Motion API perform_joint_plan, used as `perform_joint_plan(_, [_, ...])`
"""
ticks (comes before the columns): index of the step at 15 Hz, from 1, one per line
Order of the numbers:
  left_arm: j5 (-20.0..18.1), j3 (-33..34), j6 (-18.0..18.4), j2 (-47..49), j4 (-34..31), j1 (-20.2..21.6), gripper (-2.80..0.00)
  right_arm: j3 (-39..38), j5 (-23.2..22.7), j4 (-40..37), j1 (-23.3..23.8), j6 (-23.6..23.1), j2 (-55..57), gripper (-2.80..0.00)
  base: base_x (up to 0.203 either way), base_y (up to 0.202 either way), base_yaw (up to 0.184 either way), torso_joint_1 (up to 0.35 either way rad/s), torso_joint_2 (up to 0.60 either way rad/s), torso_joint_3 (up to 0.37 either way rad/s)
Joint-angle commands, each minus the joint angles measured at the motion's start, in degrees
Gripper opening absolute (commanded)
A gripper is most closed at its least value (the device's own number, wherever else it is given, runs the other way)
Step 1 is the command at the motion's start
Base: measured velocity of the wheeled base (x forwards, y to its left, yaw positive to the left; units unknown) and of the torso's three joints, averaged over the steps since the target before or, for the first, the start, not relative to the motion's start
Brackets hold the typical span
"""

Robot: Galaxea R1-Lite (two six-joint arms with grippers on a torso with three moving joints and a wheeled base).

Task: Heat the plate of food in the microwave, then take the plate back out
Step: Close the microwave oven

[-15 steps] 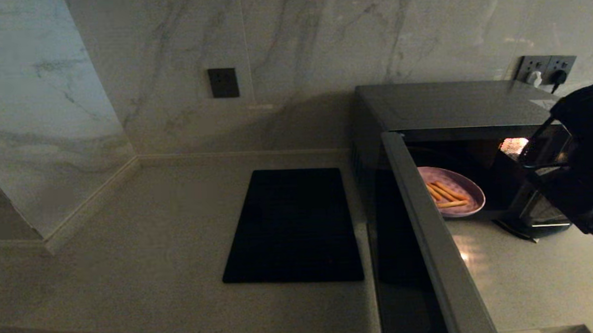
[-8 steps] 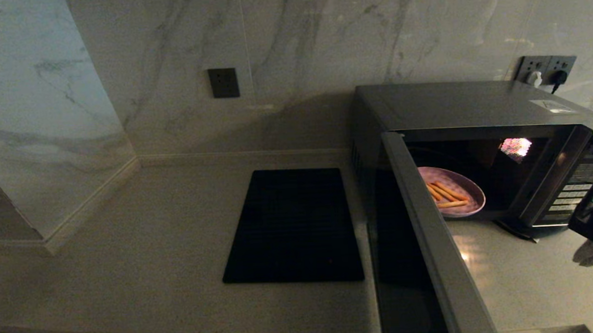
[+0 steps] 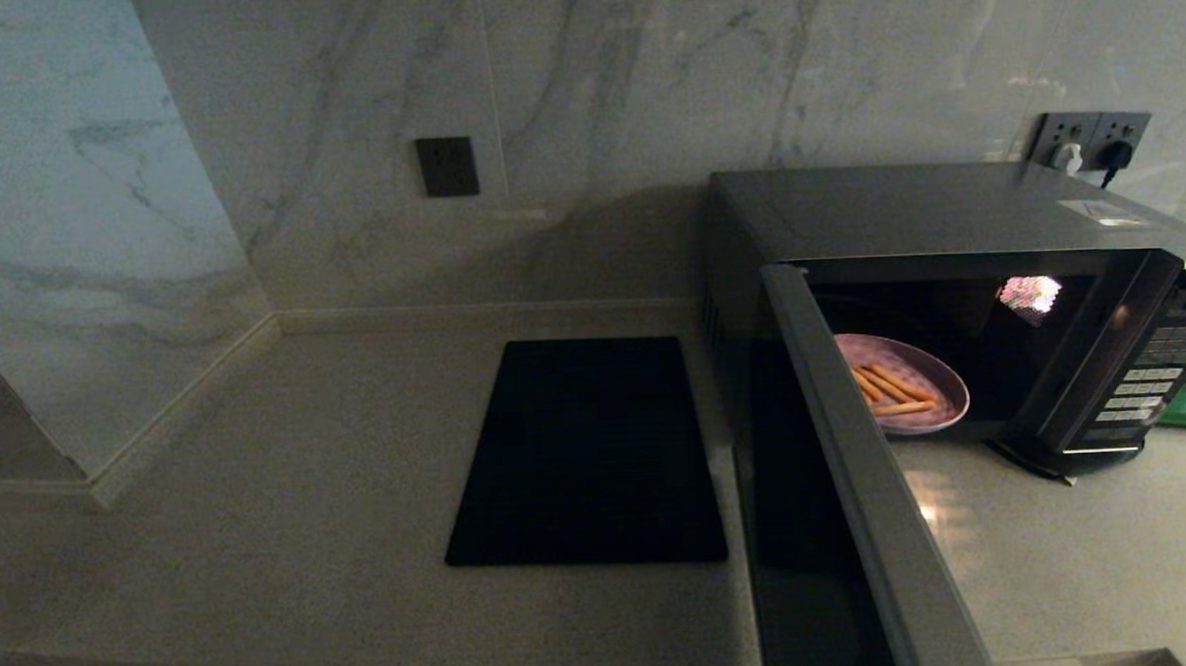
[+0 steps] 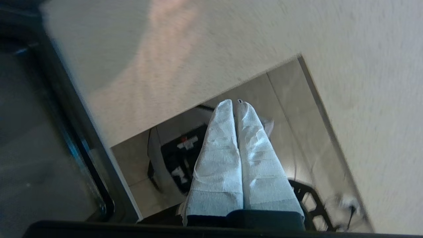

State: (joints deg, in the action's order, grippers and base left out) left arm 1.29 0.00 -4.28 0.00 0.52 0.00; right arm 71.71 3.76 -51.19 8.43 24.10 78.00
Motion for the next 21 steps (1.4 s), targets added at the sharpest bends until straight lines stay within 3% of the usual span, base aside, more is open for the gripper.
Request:
perform_joint_plan(1, [0.0, 0.0, 0.0, 0.0, 0.0, 0.0, -2.8, 1.4, 0.0, -0.2, -0.9, -0.4, -1.9, -2.8, 0.0, 0.0, 0.0, 0.0, 0.0, 0.0])
perform_joint_plan(6, [0.0, 0.0, 0.0, 0.0, 0.0, 0.0, -2.8, 6.6, 0.2, -0.2, -8.3, 0.1, -3.7, -2.8, 0.0, 0.0, 0.0, 0.0, 0.0, 0.0])
perform_joint_plan(11, [0.0, 0.0, 0.0, 0.1, 0.0, 0.0, -2.8, 18.6, 1.2, -0.3, -20.4, 9.5, -4.0, -2.8, 0.0, 0.0, 0.0, 0.0, 0.0, 0.0])
perform_joint_plan(17, [0.0, 0.0, 0.0, 0.0, 0.0, 0.0, -2.8, 21.8, 11.4, -0.6, -37.4, 14.9, -1.9, -2.8, 0.0, 0.0, 0.0, 0.0, 0.0, 0.0])
perform_joint_plan(21, [0.0, 0.0, 0.0, 0.1, 0.0, 0.0, -2.8, 22.0, 14.1, -1.0, -48.5, 17.2, -0.8, -2.8, 0.0, 0.0, 0.0, 0.0, 0.0, 0.0])
